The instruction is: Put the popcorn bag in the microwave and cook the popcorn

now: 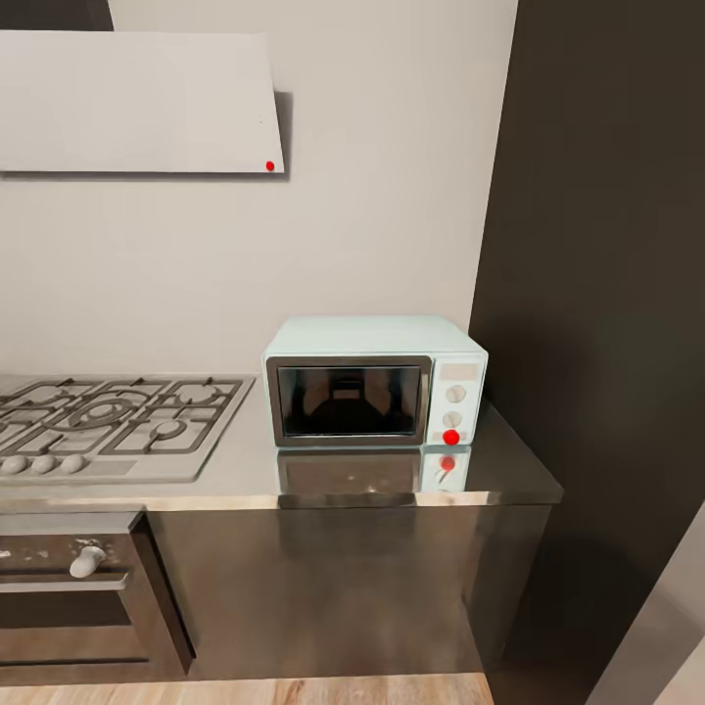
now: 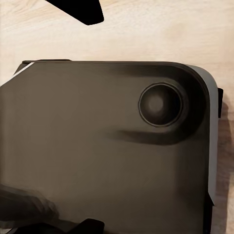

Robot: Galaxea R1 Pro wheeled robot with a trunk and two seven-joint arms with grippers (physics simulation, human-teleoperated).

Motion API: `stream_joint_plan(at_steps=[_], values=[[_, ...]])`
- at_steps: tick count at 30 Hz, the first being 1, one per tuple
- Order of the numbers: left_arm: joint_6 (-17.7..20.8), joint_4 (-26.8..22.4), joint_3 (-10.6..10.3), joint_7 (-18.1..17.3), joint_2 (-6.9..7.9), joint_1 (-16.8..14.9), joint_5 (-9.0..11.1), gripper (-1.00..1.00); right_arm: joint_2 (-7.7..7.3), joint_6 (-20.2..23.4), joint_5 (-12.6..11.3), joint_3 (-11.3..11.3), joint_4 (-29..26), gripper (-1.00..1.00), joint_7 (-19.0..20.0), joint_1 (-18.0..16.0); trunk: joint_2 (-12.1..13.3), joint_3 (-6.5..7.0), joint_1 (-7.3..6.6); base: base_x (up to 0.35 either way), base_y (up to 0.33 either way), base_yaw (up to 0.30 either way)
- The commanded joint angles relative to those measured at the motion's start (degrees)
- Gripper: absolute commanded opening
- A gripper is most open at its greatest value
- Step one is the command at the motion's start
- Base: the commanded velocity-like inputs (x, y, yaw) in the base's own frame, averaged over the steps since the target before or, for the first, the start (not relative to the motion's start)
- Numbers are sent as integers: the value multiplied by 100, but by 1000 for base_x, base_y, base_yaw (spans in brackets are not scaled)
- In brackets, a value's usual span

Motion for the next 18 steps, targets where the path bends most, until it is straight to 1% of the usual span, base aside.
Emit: stream_joint_plan(at_steps=[1, 7, 11, 16, 17, 18], values=[[-8, -6, 11, 6, -2, 2, 36, 100, 0, -19, 8, 4, 1, 100, -5, -1, -2, -4, 0, 0, 0, 0], [-16, -6, 11, 7, -2, 2, 33, 100, -5, -25, 16, 5, 1, 100, -5, -1, -2, -4, 0, 0, 0, 0], [-23, -6, 6, 8, -9, 2, 33, 100, -68, 29, -13, -9, 1, 100, 20, -1, -2, -4, 0, 0, 0, 0], [-26, -6, 3, 8, -10, 2, 33, 100, -90, -3, 27, -23, -51, 100, 25, -1, -2, -4, 0, 0, 0, 0], [-26, -6, 6, 8, -10, 2, 33, 100, -93, -17, 32, -27, -155, 100, 32, -1, -2, -4, 0, 0, 0, 0], [-26, -6, 7, 8, -10, 2, 33, 100, -91, -5, 38, -24, -602, 100, 60, -1, -2, -4, 0, 0, 0, 0]])
